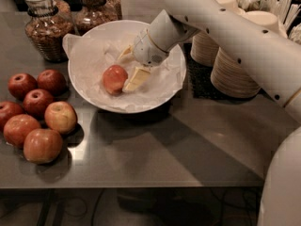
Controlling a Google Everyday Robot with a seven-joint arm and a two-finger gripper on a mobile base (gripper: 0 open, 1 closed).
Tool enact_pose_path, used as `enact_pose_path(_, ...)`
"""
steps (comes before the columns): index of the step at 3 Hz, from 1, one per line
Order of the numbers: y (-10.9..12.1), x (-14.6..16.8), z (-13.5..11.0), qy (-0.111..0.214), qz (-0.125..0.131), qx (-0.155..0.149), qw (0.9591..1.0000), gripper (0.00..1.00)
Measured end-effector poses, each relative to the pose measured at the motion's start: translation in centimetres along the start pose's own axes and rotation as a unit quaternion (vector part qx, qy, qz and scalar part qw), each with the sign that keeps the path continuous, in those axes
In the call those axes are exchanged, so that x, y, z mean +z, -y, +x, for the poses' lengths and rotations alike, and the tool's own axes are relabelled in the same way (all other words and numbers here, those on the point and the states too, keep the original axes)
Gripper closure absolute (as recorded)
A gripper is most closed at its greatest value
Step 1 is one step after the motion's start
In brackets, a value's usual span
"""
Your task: Pick apple from white bowl
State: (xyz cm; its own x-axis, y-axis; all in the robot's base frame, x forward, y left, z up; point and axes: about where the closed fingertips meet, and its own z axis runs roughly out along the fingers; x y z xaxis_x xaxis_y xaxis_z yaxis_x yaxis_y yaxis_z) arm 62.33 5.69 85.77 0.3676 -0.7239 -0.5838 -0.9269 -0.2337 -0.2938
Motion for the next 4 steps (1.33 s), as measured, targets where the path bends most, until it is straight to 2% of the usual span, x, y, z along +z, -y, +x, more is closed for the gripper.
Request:
enact_pose_path(2,0.34,-0.22,0.39,0.009,0.002,0.010,0.9999,0.90)
enact_pose_path(3,0.34,-0.22,0.39,0.009,0.002,0.010,0.9999,0.91)
enact_pose_path(4,0.34,-0.22,0.36,0.009,0.002,0.010,0.9999,0.82)
